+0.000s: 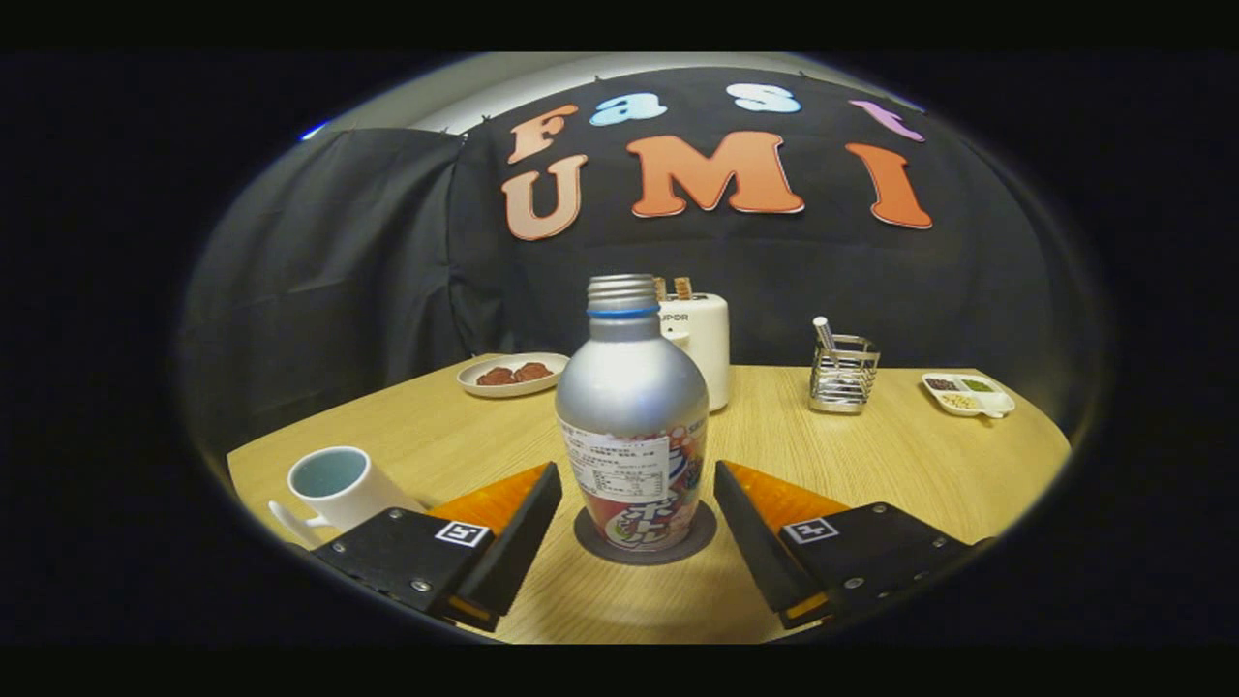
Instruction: Take the bottle from table, then pour the juice into the cup, finally place the bottle on the coaster
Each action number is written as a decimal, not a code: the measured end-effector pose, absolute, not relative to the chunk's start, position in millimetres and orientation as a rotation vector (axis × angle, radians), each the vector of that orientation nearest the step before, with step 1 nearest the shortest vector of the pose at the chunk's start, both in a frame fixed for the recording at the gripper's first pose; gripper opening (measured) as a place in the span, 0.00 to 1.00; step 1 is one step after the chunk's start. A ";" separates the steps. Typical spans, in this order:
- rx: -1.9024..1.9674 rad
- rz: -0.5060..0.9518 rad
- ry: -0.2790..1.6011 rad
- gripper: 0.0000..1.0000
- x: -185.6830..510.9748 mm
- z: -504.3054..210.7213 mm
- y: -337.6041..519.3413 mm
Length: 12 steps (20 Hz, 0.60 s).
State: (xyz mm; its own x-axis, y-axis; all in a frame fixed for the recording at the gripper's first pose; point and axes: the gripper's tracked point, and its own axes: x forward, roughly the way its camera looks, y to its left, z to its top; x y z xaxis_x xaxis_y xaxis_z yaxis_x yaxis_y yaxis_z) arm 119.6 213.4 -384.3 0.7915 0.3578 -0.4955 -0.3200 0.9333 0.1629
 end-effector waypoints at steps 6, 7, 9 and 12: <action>0.027 0.330 0.429 0.97 110.1 -328.7 190.7; 0.010 0.321 0.406 0.97 107.7 -318.7 185.9; 0.005 0.308 0.370 0.97 101.0 -298.2 179.1; 0.013 0.275 0.340 0.97 87.8 -271.3 158.8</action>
